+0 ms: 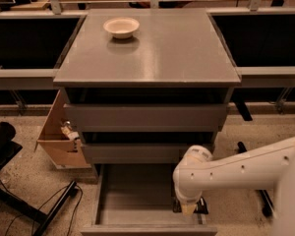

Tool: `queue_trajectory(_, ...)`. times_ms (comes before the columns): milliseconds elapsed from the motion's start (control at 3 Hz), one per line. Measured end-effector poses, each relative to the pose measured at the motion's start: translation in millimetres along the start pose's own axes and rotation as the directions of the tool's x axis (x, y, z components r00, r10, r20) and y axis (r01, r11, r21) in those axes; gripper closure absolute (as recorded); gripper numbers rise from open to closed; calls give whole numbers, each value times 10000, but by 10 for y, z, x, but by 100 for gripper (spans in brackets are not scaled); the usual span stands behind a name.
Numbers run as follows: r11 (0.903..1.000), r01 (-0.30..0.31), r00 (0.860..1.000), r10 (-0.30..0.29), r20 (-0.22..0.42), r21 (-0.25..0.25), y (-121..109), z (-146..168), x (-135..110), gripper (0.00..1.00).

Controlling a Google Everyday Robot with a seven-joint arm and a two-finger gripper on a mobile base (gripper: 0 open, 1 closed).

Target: Pick rxbar chocolate from bottom drawer and place on counter

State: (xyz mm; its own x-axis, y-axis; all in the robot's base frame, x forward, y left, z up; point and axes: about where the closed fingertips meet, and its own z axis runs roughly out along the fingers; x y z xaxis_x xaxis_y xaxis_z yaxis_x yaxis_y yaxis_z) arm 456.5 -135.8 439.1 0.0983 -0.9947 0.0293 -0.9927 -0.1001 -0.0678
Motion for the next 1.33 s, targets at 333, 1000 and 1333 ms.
queue_trajectory(333, 9967, -258, 9997, 256, 36, 772, -216, -883, 170, 100)
queue_trajectory(1000, 9858, -149, 9999, 145, 33, 1670, -435, -1511, 220, 100)
queue_trajectory(1333, 9824, 223, 9995, -181, -242, 1857, -525, -1634, 184, 100)
